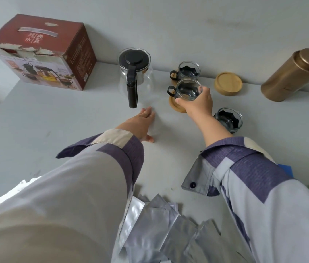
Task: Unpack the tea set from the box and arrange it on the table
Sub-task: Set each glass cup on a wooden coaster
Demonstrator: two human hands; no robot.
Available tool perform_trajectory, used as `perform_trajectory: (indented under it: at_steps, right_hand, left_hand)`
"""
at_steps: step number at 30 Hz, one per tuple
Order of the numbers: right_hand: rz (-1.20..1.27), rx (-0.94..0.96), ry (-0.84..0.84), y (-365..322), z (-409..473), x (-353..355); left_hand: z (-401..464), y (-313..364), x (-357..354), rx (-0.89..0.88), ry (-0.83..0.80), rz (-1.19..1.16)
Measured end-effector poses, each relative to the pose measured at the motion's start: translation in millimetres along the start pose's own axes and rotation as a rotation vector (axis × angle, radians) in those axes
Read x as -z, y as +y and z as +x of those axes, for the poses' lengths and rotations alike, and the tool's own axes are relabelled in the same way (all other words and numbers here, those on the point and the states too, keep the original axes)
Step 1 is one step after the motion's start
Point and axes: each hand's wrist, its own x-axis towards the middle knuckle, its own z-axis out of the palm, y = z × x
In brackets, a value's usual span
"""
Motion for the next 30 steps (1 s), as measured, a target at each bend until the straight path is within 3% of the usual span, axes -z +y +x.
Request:
perform_trajectory:
  at_steps: [22,30]
  right_hand:
    - [-0.114,-0.065,0.001,18.8,-8.5,-20.8]
    - [-0.102,-0.093,-0.074,11.8,-14.2,-17.8]
  left_hand:
    - [-2.4,-2.8,0.4,0.008,0.014,-0.027]
    - [-2.8,-6.1,1.3,0.012,-0.019,-0.025]
